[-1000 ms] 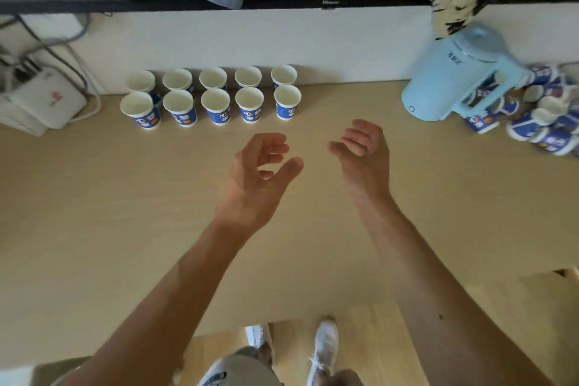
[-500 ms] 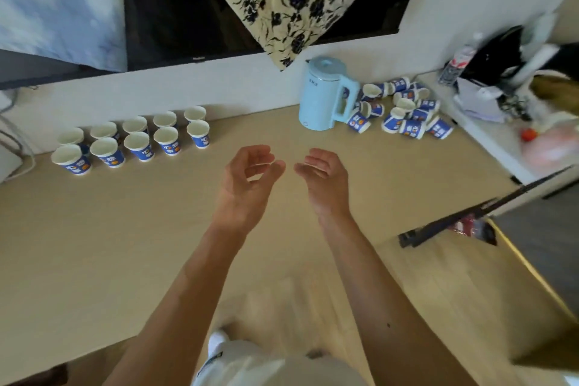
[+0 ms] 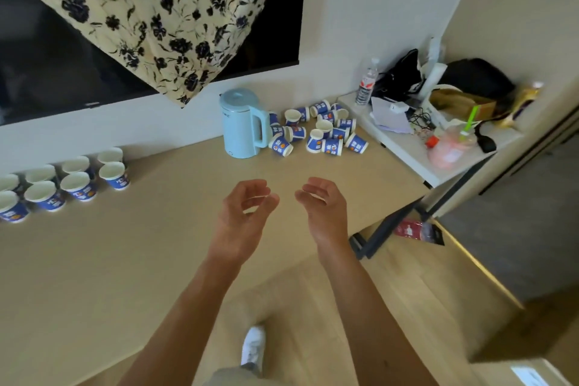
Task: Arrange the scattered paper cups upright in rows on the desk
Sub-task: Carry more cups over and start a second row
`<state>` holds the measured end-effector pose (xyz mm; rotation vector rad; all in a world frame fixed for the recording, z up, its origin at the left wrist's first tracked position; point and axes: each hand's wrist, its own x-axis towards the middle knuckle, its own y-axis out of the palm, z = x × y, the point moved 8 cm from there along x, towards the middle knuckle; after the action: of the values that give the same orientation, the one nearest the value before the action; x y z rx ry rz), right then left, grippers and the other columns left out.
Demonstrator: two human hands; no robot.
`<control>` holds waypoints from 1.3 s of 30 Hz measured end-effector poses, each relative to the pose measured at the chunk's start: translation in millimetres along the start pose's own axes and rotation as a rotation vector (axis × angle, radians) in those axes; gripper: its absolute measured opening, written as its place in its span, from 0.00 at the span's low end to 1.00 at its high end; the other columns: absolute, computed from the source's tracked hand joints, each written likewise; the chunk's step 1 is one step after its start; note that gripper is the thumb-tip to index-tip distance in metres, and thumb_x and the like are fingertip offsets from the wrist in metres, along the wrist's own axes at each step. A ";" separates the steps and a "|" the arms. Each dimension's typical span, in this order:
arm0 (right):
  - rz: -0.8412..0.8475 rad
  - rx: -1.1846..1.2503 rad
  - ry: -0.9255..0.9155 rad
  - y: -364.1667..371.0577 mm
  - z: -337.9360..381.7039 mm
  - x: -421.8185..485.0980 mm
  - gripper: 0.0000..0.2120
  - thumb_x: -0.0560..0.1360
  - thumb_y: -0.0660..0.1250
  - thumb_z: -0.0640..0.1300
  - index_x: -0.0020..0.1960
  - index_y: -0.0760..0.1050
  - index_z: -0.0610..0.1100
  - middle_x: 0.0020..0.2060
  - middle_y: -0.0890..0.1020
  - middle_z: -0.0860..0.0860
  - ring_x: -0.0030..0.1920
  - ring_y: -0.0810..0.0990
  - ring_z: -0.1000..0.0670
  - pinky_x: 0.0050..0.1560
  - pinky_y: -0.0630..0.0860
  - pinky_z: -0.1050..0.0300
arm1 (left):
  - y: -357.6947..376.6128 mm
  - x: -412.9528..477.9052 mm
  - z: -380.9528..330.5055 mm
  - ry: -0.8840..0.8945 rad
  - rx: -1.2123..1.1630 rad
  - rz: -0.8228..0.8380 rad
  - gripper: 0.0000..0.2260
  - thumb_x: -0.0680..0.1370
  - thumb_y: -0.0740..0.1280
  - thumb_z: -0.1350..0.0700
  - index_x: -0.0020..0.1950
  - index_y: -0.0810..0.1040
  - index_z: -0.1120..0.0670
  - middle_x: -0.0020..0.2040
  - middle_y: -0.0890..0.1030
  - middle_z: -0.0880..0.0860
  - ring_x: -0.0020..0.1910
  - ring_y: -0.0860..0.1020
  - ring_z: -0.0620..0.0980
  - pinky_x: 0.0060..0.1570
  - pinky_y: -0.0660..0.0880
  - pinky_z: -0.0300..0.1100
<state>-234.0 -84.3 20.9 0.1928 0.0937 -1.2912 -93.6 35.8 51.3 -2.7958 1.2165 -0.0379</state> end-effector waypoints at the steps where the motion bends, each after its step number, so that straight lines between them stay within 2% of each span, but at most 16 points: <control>1: -0.018 -0.003 0.007 -9.0 -1.1 5.3 0.15 0.74 0.75 0.38 0.59 0.79 0.45 0.51 0.84 0.51 0.48 0.82 0.56 0.47 0.74 0.65 | 8.9 4.5 1.1 -0.008 0.000 0.010 0.09 0.75 0.75 0.51 0.54 0.80 0.44 0.52 0.85 0.47 0.49 0.83 0.44 0.50 0.77 0.40; 6: -0.087 -0.011 0.045 -49.3 -7.7 47.8 0.14 0.74 0.75 0.35 0.59 0.79 0.42 0.51 0.83 0.48 0.49 0.81 0.52 0.56 0.76 0.56 | 66.7 42.2 9.6 -0.024 0.013 0.076 0.08 0.77 0.74 0.53 0.55 0.80 0.46 0.51 0.85 0.45 0.47 0.83 0.39 0.49 0.76 0.38; 12: -0.083 -0.092 0.065 -75.8 -10.4 129.8 0.13 0.74 0.75 0.36 0.57 0.79 0.43 0.52 0.84 0.46 0.49 0.82 0.52 0.53 0.77 0.56 | 133.4 109.7 19.1 -0.049 -0.027 0.112 0.08 0.77 0.73 0.53 0.56 0.80 0.46 0.52 0.84 0.45 0.48 0.82 0.39 0.50 0.77 0.39; 16: -0.080 -0.146 0.090 -90.7 -8.3 188.7 0.13 0.74 0.75 0.36 0.57 0.79 0.44 0.52 0.85 0.46 0.47 0.82 0.53 0.53 0.77 0.53 | 171.6 152.4 22.8 -0.071 -0.022 0.128 0.08 0.77 0.74 0.52 0.55 0.81 0.46 0.51 0.84 0.44 0.47 0.81 0.33 0.43 0.74 0.26; 20: -0.077 -0.171 0.128 -100.1 -14.1 237.5 0.14 0.74 0.75 0.36 0.58 0.79 0.43 0.52 0.85 0.46 0.46 0.83 0.55 0.57 0.77 0.51 | 194.5 187.1 25.1 -0.105 0.002 0.136 0.09 0.77 0.74 0.51 0.56 0.80 0.46 0.51 0.84 0.42 0.47 0.81 0.32 0.47 0.73 0.29; 23: -0.085 -0.199 0.153 -107.0 -21.5 277.9 0.16 0.74 0.75 0.35 0.60 0.78 0.41 0.52 0.84 0.44 0.45 0.82 0.53 0.56 0.77 0.51 | 202.4 206.4 27.9 -0.126 0.006 0.103 0.08 0.77 0.74 0.52 0.54 0.80 0.44 0.50 0.84 0.41 0.47 0.82 0.32 0.45 0.74 0.27; 27: -0.077 -0.310 0.137 -113.8 -28.0 347.6 0.17 0.73 0.75 0.34 0.61 0.77 0.39 0.50 0.84 0.45 0.41 0.81 0.51 0.43 0.76 0.61 | 210.8 229.5 36.9 -0.175 0.009 0.030 0.07 0.77 0.74 0.52 0.51 0.79 0.42 0.49 0.84 0.40 0.46 0.81 0.32 0.42 0.73 0.24; 29: -0.075 -0.406 0.106 -117.4 -29.3 386.2 0.18 0.73 0.75 0.35 0.61 0.76 0.39 0.50 0.83 0.46 0.43 0.81 0.48 0.38 0.73 0.66 | 215.6 238.1 39.4 -0.196 0.014 -0.009 0.07 0.77 0.73 0.53 0.51 0.79 0.42 0.50 0.84 0.41 0.46 0.81 0.32 0.41 0.73 0.24; 31: -0.044 -0.528 0.076 -117.9 -34.3 427.0 0.20 0.73 0.75 0.37 0.63 0.74 0.38 0.51 0.81 0.46 0.45 0.79 0.50 0.35 0.69 0.72 | 221.7 246.6 44.4 -0.220 0.018 -0.066 0.08 0.77 0.73 0.53 0.53 0.79 0.43 0.51 0.84 0.43 0.46 0.81 0.32 0.42 0.73 0.23; 32: -0.023 -0.582 0.071 -117.5 -38.8 445.3 0.22 0.73 0.76 0.38 0.64 0.73 0.39 0.53 0.80 0.46 0.46 0.78 0.52 0.36 0.69 0.72 | 224.5 250.2 46.5 -0.230 0.021 -0.100 0.08 0.77 0.73 0.53 0.54 0.79 0.44 0.51 0.84 0.43 0.46 0.81 0.32 0.42 0.73 0.23; 34: 0.028 -0.674 0.055 -115.1 -50.1 479.7 0.25 0.71 0.77 0.39 0.65 0.72 0.38 0.57 0.79 0.44 0.50 0.77 0.51 0.45 0.70 0.65 | 229.6 257.5 51.6 -0.254 0.023 -0.179 0.08 0.77 0.73 0.54 0.55 0.80 0.47 0.52 0.84 0.44 0.46 0.81 0.33 0.42 0.73 0.24; 37: 0.103 -0.822 0.008 -110.8 -69.0 520.4 0.31 0.70 0.78 0.38 0.69 0.70 0.37 0.64 0.75 0.43 0.65 0.75 0.43 0.61 0.72 0.51 | 239.8 265.4 60.3 -0.294 0.031 -0.255 0.09 0.77 0.73 0.54 0.56 0.80 0.48 0.52 0.84 0.45 0.45 0.81 0.33 0.42 0.73 0.24; 39: 0.159 -0.975 0.002 -110.7 -84.3 541.2 0.36 0.70 0.78 0.41 0.74 0.67 0.39 0.70 0.72 0.42 0.71 0.70 0.41 0.70 0.69 0.46 | 249.6 269.7 66.3 -0.325 0.047 -0.285 0.09 0.77 0.73 0.53 0.56 0.80 0.48 0.51 0.84 0.44 0.44 0.81 0.32 0.42 0.74 0.25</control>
<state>-188.3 -608.5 -167.4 -0.6216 0.6751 -0.9656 -87.6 -325.7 -42.1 -2.7662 0.7328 0.3482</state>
